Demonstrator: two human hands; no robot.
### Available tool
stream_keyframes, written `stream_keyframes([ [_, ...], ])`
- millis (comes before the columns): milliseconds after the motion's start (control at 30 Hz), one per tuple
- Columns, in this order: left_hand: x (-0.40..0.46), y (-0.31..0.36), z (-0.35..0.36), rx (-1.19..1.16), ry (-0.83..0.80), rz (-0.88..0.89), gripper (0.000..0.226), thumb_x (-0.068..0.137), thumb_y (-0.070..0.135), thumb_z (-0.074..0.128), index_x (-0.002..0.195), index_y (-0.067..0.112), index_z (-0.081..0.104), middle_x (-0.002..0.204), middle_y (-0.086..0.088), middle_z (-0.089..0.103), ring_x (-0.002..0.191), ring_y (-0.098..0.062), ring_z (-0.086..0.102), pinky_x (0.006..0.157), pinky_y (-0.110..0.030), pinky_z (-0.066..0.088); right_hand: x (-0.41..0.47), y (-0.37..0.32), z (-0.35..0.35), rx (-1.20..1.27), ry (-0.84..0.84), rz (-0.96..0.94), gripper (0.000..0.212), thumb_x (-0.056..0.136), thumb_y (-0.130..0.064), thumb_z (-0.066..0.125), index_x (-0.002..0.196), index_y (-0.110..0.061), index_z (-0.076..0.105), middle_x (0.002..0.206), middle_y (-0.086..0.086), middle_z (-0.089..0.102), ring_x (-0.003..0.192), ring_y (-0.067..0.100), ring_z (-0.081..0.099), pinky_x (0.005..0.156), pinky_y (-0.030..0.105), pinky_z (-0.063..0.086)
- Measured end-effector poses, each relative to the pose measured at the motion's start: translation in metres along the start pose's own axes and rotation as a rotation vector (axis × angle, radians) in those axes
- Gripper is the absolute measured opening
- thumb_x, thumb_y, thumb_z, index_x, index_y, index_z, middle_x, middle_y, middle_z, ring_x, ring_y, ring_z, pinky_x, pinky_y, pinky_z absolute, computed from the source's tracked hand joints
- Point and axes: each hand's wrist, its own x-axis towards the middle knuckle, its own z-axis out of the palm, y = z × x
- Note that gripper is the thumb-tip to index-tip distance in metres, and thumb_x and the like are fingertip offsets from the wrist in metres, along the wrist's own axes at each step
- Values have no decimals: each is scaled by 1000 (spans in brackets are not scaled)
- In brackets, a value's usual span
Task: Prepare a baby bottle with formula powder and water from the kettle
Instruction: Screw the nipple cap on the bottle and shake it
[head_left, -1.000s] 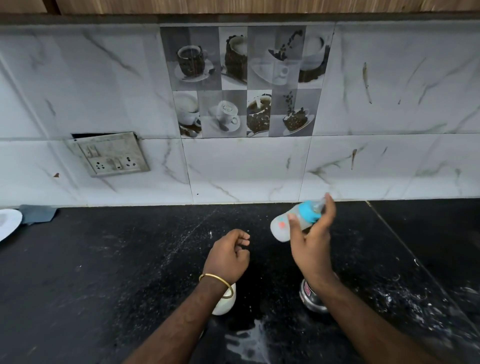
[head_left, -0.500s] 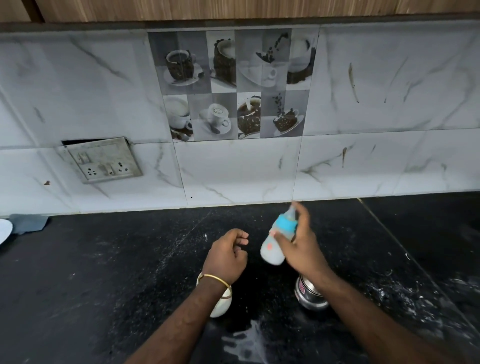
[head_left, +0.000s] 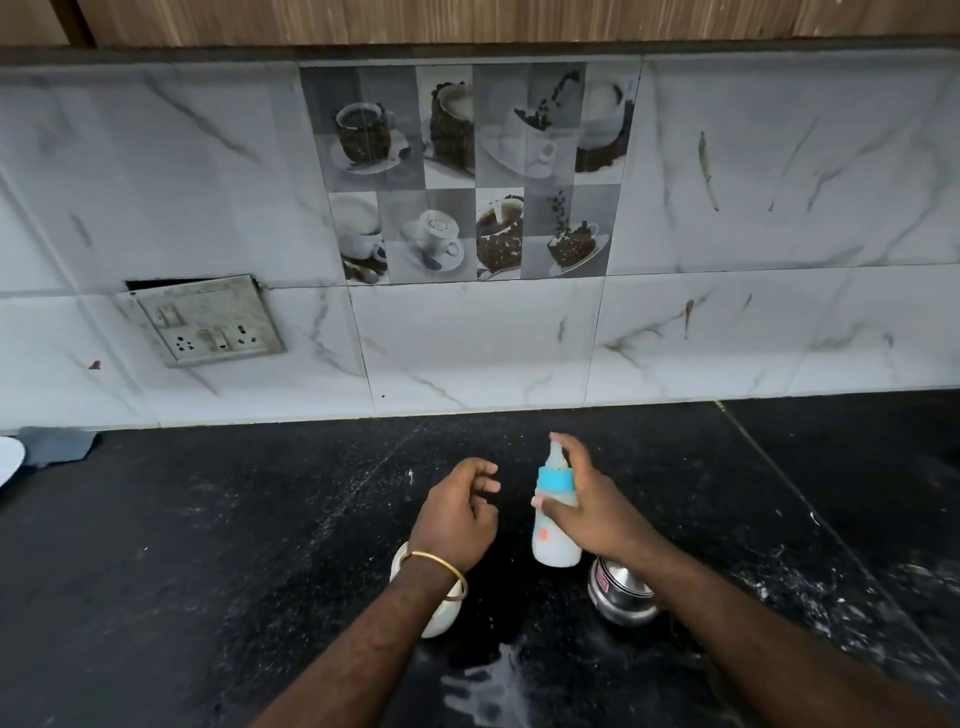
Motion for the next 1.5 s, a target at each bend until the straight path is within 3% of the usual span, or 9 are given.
stream_keyframes([
  [133, 2, -1, 1, -14, -7, -26, 41, 81, -1, 52, 113, 24, 62, 98, 9, 67, 77, -5, 64, 77, -20, 55, 5, -7, -3, 291, 525, -30, 78, 92, -13, 67, 150, -34, 19, 141, 13, 51, 115, 23, 60, 100, 35, 50],
  [567, 3, -2, 1, 2, -25, -37, 42, 80, -2, 53, 116, 20, 61, 100, 7, 68, 76, -19, 66, 76, -22, 54, 1, 1, 11, -35, 9, 24, 84, 88, -22, 72, 152, -33, 18, 135, 12, 57, 107, 21, 62, 98, 37, 51],
  [700, 7, 1, 1, -12, 0, -30, 41, 82, -1, 53, 115, 21, 61, 100, 8, 68, 72, -10, 63, 73, -13, 51, 5, -8, 2, 217, 460, -49, 82, 91, -17, 69, 153, -27, 16, 144, 13, 47, 122, 25, 56, 105, 39, 48],
  [867, 5, 3, 1, -17, -11, -24, 40, 81, -2, 54, 114, 19, 61, 101, 4, 69, 76, -19, 66, 75, -18, 53, 2, 3, 9, 42, 2, 38, 80, 89, -16, 70, 149, -32, 20, 137, 15, 54, 109, 23, 62, 100, 43, 51],
  [1000, 7, 1, 1, -32, 4, -25, 41, 80, -2, 53, 113, 20, 61, 100, 5, 68, 79, -18, 66, 74, -13, 52, 5, 0, 4, 232, 495, -93, 80, 91, -20, 67, 152, -29, 15, 148, 15, 42, 129, 29, 52, 109, 40, 45],
  [1133, 6, 2, 0, -9, -19, -26, 42, 81, -3, 53, 115, 21, 60, 101, 5, 68, 80, -17, 66, 75, -13, 51, -1, 4, 8, 16, 32, 1, 81, 90, -19, 70, 152, -31, 20, 141, 12, 52, 115, 24, 59, 101, 37, 48],
  [1267, 8, 0, -1, -15, -2, -22, 42, 81, -4, 52, 113, 21, 61, 98, 6, 69, 69, -7, 60, 72, -9, 49, 2, -4, 3, 259, 564, -64, 80, 93, -17, 67, 154, -23, 16, 148, 14, 43, 128, 26, 53, 109, 39, 45],
  [1400, 5, 1, -1, -3, -20, -13, 41, 81, -4, 53, 115, 18, 61, 98, 5, 68, 69, -4, 59, 71, -6, 47, 0, 5, 8, 18, 87, 37, 82, 89, -18, 71, 151, -34, 20, 141, 13, 51, 117, 26, 59, 104, 44, 48],
  [1500, 7, 2, -2, -26, -4, -3, 41, 81, -3, 52, 114, 20, 61, 98, 6, 69, 71, -2, 60, 71, -8, 47, 3, -2, 2, 244, 405, -25, 78, 90, -10, 69, 147, -34, 22, 142, 13, 49, 120, 26, 58, 105, 43, 48],
])
